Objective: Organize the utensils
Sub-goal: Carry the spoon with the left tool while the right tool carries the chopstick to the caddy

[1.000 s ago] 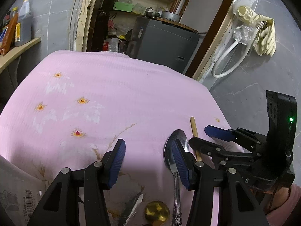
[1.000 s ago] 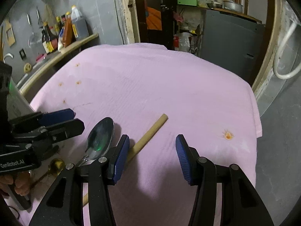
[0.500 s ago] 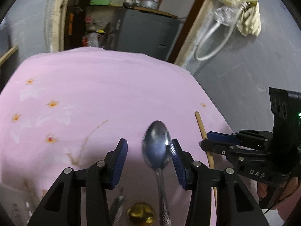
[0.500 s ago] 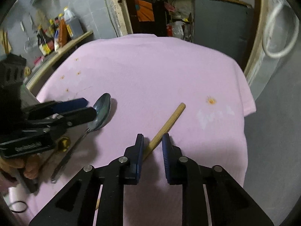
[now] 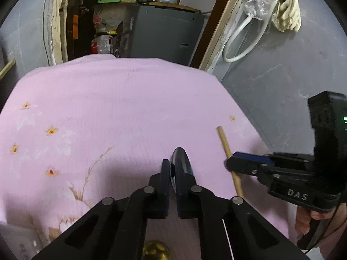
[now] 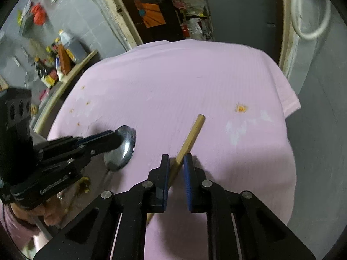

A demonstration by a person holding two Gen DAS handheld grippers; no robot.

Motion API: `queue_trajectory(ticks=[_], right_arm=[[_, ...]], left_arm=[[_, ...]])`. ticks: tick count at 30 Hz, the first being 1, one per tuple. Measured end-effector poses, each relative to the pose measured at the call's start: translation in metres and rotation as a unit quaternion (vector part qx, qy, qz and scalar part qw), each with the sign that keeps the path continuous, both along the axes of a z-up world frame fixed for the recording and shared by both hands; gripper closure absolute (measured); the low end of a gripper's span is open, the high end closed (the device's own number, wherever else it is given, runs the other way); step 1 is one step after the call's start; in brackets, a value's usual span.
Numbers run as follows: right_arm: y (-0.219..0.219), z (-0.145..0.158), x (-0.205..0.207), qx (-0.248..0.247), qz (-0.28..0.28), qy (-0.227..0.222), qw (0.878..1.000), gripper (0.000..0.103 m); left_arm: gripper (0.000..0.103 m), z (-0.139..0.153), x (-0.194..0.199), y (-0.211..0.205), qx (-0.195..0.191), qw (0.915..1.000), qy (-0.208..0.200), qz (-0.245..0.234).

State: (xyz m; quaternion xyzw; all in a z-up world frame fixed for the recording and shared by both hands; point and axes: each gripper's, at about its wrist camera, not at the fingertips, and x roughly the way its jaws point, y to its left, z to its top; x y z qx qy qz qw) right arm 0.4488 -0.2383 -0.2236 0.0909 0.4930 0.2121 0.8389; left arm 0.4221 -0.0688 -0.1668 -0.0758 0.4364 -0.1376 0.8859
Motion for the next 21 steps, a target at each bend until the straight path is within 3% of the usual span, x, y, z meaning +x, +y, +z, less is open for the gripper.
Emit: queue_trajectory(ticks=[4, 8, 12, 21], right_arm=[[-0.016, -0.005, -0.018, 0.051, -0.037, 0.021, 0.998, 0.096], [-0.030, 0.007, -0.046, 0.090, -0.075, 0.008, 0.993, 0.097], [-0.038, 0.037, -0.081, 0.113, -0.104, -0.032, 0.988, 0.097], [-0.020, 0.119, -0.144, 0.084, -0.096, -0.165, 0.978, 0.097]], left_arm=[[0.101, 0.018, -0.018, -0.002, 0.010, 0.9999, -0.014, 0.002], [0.101, 0.042, -0.041, 0.001, 0.012, 0.9992, -0.038, 0.004], [0.101, 0.070, -0.066, 0.005, 0.007, 0.9978, -0.065, 0.009], [0.101, 0.146, -0.114, 0.033, 0.006, 0.9902, -0.138, 0.021]])
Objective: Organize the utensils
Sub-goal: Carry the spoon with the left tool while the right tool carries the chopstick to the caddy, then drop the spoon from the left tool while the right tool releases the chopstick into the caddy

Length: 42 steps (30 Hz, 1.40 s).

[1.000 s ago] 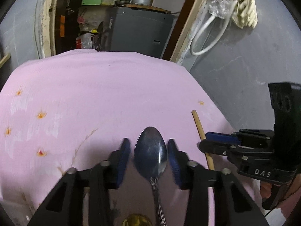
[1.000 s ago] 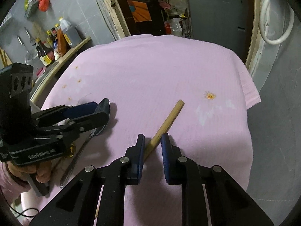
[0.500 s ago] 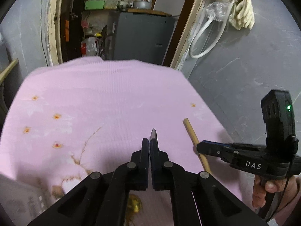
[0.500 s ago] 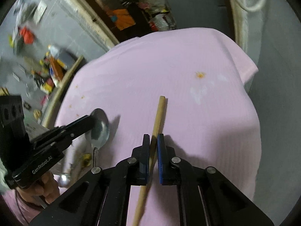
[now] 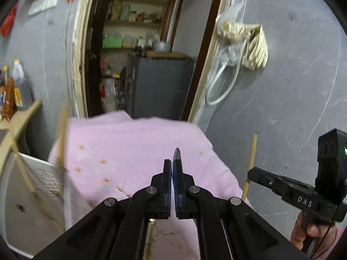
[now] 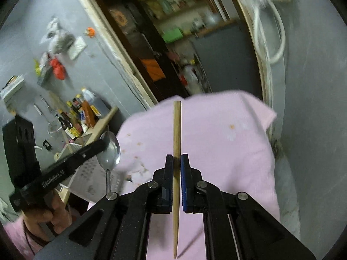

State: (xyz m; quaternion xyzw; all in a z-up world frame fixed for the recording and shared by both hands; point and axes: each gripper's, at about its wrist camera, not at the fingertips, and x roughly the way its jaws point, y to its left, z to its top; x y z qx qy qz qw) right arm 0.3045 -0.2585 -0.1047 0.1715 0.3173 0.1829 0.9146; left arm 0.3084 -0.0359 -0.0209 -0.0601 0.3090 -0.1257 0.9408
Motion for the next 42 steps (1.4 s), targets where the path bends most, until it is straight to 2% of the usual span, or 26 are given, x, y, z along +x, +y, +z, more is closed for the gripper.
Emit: queue_trajectory(ticks=[10, 14, 20, 25, 28, 34, 42], right_arm=[[0.037, 0.098, -0.025, 0.006, 0.016, -0.119, 0.993, 0.097], [0.065, 0.137, -0.030, 0.021, 0.035, -0.163, 0.986, 0.097], [0.114, 0.170, -0.030, 0.049, 0.067, -0.207, 0.975, 0.097], [0.155, 0.170, -0.031, 0.051, 0.087, -0.225, 0.969, 0.097], [0.180, 0.162, -0.032, 0.029, 0.096, -0.236, 0.967, 0.097], [0.207, 0.138, -0.028, -0.013, 0.101, -0.238, 0.966, 0.097], [0.220, 0.103, -0.031, -0.057, 0.105, -0.231, 0.966, 0.097]], left_arm=[[0.101, 0.081, -0.036, 0.064, 0.009, 0.9961, -0.076, 0.044], [0.101, 0.113, -0.051, 0.090, 0.025, 0.9903, -0.119, 0.068], [0.101, 0.131, -0.062, 0.122, 0.059, 0.9777, -0.168, 0.112], [0.101, 0.121, -0.059, 0.143, 0.082, 0.9664, -0.189, 0.154], [0.101, 0.109, -0.058, 0.149, 0.089, 0.9626, -0.196, 0.164], [0.101, 0.081, -0.060, 0.154, 0.095, 0.9551, -0.224, 0.169], [0.100, 0.044, -0.063, 0.145, 0.121, 0.9490, -0.239, 0.167]])
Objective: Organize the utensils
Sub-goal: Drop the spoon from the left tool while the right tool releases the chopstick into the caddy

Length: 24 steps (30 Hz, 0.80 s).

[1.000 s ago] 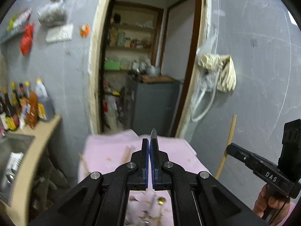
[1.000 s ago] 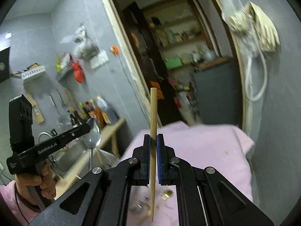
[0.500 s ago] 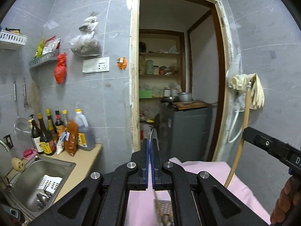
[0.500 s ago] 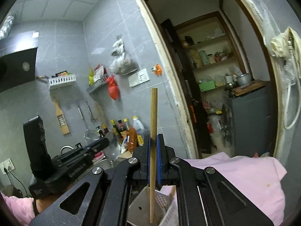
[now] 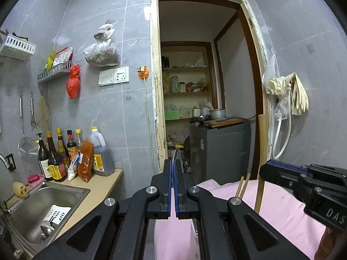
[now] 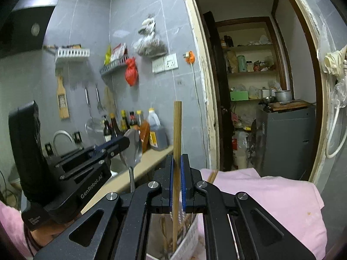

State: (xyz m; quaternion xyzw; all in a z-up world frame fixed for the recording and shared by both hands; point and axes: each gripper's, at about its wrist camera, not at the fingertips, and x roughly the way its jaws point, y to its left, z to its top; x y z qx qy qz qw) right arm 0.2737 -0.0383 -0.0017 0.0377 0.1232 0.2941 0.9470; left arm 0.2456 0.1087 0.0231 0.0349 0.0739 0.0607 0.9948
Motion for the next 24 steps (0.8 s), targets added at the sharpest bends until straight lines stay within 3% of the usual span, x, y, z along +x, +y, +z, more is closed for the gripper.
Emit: queue_trajectory(ticks=[7, 14, 20, 22, 24], right_arm=[[-0.005, -0.021, 0.003, -0.002, -0.005, 0.027, 1.000, 0.097], [-0.006, -0.032, 0.005, -0.002, 0.003, 0.049, 0.999, 0.097], [-0.009, -0.035, 0.001, 0.000, 0.005, 0.068, 0.998, 0.091], [-0.013, -0.032, -0.002, 0.005, 0.001, 0.071, 0.997, 0.084], [-0.019, -0.028, -0.005, 0.009, -0.007, 0.073, 0.997, 0.076]], left_arm=[[0.100, -0.018, -0.002, -0.010, 0.013, 0.9997, 0.012, -0.017], [0.098, -0.023, -0.002, 0.003, -0.035, 0.9974, 0.044, -0.045], [0.097, -0.026, -0.003, 0.014, -0.084, 0.9891, 0.081, -0.090], [0.091, -0.024, -0.006, 0.015, -0.095, 0.9866, 0.087, -0.100], [0.070, -0.020, -0.011, 0.015, -0.109, 0.9845, 0.089, -0.105]])
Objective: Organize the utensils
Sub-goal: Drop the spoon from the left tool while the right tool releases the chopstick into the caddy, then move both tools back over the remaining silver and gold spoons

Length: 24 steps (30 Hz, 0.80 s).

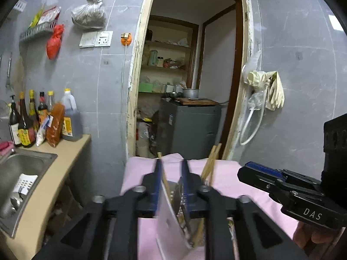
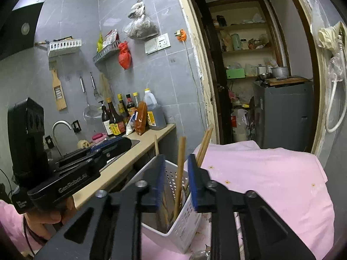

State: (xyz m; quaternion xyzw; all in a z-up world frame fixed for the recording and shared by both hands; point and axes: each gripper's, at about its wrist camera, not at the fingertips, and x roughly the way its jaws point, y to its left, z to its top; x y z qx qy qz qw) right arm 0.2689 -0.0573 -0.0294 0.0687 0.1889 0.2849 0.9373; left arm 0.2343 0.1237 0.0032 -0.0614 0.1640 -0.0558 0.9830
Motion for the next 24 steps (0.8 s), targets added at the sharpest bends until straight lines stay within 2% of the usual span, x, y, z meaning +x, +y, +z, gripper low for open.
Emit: queue_trajectory(ticks=[1, 2, 3, 4, 5, 9, 12, 15, 20, 24], right_arm=[[-0.005, 0.003, -0.002, 0.002, -0.008, 0.000, 1.000, 0.074], [-0.010, 0.006, -0.005, 0.004, -0.017, -0.001, 1.000, 0.067], [-0.016, 0.009, -0.006, 0.006, -0.025, -0.002, 1.000, 0.058], [-0.021, 0.012, -0.009, 0.008, -0.033, -0.004, 0.999, 0.053], [-0.029, 0.016, -0.012, 0.009, -0.044, -0.008, 0.999, 0.047], [-0.053, 0.026, -0.023, -0.001, -0.076, -0.026, 0.997, 0.024], [-0.070, 0.031, -0.030, -0.014, -0.100, -0.039, 0.994, 0.006], [-0.086, 0.031, -0.036, -0.026, -0.122, -0.051, 0.991, 0.001], [-0.109, 0.028, -0.037, -0.047, -0.131, -0.054, 0.989, 0.001], [-0.123, 0.020, -0.033, -0.053, -0.120, -0.042, 0.990, 0.001]], left_arm=[[0.065, 0.002, -0.003, 0.000, -0.007, 1.0000, -0.002, 0.001], [0.058, 0.004, -0.006, 0.001, -0.016, 0.9999, -0.005, 0.003], [0.056, 0.007, -0.009, 0.001, -0.027, 0.9996, -0.007, 0.006], [0.055, 0.009, -0.011, 0.000, -0.033, 0.9994, -0.006, 0.008], [0.049, 0.011, -0.012, -0.001, -0.037, 0.9992, -0.004, 0.010], [0.022, 0.019, -0.021, -0.010, -0.041, 0.9987, -0.013, 0.028], [0.009, 0.021, -0.026, -0.022, -0.032, 0.9981, -0.017, 0.049], [0.001, 0.021, -0.033, -0.035, -0.019, 0.9973, -0.023, 0.067], [0.000, 0.010, -0.047, -0.061, 0.012, 0.9945, -0.023, 0.101], [0.000, -0.002, -0.058, -0.075, 0.014, 0.9917, -0.016, 0.127]])
